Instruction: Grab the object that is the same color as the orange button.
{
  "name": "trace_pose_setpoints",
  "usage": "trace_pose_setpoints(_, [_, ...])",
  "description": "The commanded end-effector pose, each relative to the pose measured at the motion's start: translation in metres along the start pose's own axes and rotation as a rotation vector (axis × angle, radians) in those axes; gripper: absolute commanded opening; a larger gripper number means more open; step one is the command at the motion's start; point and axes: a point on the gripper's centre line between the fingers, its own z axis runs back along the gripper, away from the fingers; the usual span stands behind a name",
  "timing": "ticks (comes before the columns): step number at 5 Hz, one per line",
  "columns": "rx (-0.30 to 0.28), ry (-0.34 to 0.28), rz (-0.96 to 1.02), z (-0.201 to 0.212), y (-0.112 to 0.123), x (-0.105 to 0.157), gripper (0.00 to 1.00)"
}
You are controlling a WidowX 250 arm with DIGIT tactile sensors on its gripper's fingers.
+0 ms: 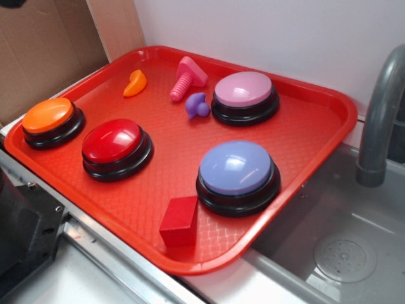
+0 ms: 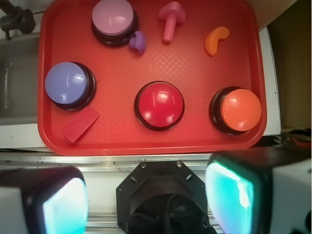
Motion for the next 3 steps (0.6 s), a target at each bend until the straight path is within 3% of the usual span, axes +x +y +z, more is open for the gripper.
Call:
trace_pose_setpoints(1, [0.0, 0.0, 0.0, 0.0, 0.0, 0.0, 1.0])
trace_pose_setpoints(2, [-0.03, 0.021, 0.066, -0.015, 0.012, 0.03, 1.0])
trace_pose_setpoints(3, [-0.013, 0.041, 0.178, -0.037, 0.032, 0.062, 1.0])
